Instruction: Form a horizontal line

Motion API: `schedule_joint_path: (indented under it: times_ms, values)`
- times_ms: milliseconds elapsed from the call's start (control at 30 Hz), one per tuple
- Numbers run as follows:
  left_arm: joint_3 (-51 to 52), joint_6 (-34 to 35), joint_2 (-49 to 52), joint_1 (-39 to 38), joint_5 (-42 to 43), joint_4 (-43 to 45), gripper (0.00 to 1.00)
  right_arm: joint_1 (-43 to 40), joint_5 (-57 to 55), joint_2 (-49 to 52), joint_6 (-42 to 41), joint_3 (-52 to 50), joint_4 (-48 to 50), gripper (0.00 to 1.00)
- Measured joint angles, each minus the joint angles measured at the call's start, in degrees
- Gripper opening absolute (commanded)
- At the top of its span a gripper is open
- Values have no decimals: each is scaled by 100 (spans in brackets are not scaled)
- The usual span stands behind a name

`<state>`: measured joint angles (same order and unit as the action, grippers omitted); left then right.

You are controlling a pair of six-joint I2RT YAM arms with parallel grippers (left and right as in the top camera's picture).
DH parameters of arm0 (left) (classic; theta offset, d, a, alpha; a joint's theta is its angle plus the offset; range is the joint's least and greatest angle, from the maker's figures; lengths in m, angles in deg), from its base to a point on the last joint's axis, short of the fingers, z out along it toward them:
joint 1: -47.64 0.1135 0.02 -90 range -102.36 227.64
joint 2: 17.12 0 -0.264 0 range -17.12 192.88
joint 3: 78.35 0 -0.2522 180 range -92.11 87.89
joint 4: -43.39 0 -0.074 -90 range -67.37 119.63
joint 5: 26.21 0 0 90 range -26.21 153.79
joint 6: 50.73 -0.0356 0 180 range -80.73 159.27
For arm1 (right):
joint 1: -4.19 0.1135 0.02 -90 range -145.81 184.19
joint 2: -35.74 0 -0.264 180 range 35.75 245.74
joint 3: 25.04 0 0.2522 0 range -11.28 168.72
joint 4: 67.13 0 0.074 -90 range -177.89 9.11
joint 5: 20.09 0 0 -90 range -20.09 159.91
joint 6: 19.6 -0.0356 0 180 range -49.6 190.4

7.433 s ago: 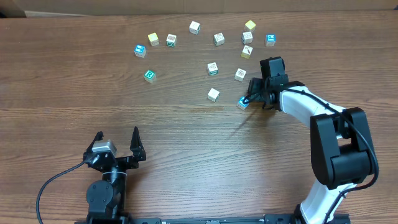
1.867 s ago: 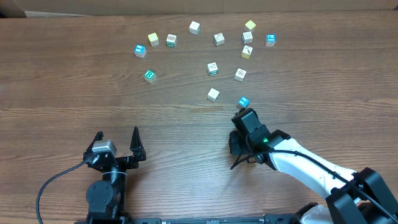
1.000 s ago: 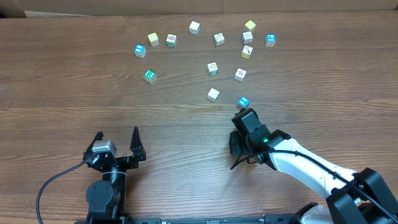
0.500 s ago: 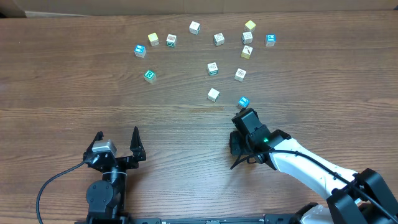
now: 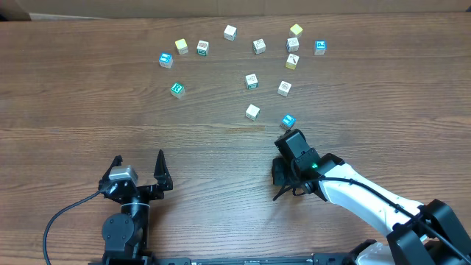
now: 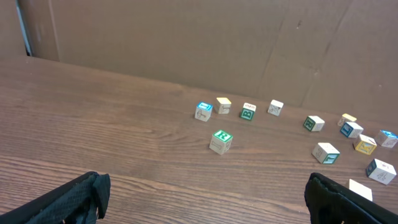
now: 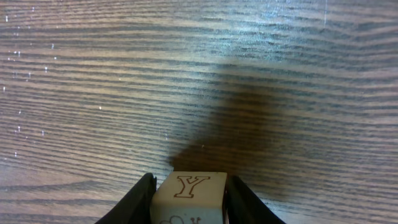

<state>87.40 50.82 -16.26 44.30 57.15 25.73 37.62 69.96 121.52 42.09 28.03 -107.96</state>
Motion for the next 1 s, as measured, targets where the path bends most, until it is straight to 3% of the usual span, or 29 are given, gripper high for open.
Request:
schedule_joint_path:
  times_ms: [267,467,667,900,1000]
  values:
    - [0,0,0,0,0,0,100,0,17,2,0,0,-17,42]
    - [0,0,0,0,0,0,100,0,17,2,2,0,-17,35]
    - [0,0,0,0,0,2,100,0,22,11,168,120,-291,35]
    - [0,0,0,0,0,2,100,0,61,70,282,1668,-1285,30]
    - [0,0,0,0,0,0,100,9,81,70,273,2277,-1384,41]
